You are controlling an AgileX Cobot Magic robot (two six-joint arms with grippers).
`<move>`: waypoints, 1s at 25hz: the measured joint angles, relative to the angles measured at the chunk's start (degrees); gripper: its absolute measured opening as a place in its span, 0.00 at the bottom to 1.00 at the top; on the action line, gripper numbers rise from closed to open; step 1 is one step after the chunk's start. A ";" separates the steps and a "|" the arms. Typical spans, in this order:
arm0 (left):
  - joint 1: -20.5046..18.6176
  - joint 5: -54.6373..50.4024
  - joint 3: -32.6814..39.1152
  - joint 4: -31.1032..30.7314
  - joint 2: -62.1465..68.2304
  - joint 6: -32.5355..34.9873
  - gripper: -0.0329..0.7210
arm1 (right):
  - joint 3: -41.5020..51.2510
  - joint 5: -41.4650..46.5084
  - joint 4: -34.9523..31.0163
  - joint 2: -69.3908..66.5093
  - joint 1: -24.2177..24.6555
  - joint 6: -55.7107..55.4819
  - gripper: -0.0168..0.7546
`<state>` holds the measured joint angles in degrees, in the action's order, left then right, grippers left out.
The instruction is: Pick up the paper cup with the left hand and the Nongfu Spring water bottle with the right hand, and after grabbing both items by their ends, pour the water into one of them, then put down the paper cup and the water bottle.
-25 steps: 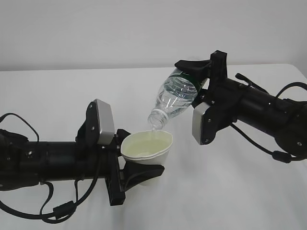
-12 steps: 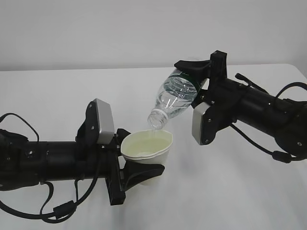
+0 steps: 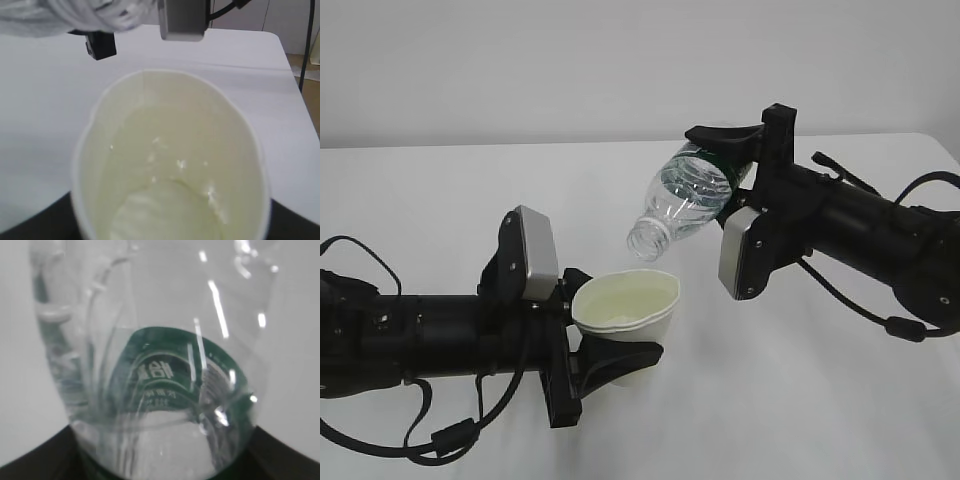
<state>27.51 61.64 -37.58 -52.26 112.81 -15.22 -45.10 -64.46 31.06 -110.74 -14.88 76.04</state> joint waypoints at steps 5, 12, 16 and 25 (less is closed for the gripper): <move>0.00 0.10 0.00 0.00 0.00 0.00 0.60 | 0.37 0.00 0.00 0.00 0.00 -1.61 0.60; 0.00 0.10 0.00 0.03 0.00 0.00 0.60 | 1.08 0.00 -1.02 0.00 0.00 -6.13 0.60; 0.00 0.10 0.00 0.13 0.00 0.00 0.60 | 1.08 0.00 -1.98 0.00 0.00 -8.53 0.60; 0.00 0.10 0.00 0.13 0.00 0.00 0.60 | 1.30 0.00 -3.45 0.00 0.00 -15.43 0.60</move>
<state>27.51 61.74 -37.58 -52.13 112.81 -15.22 -43.80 -64.46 27.61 -110.74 -14.88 60.61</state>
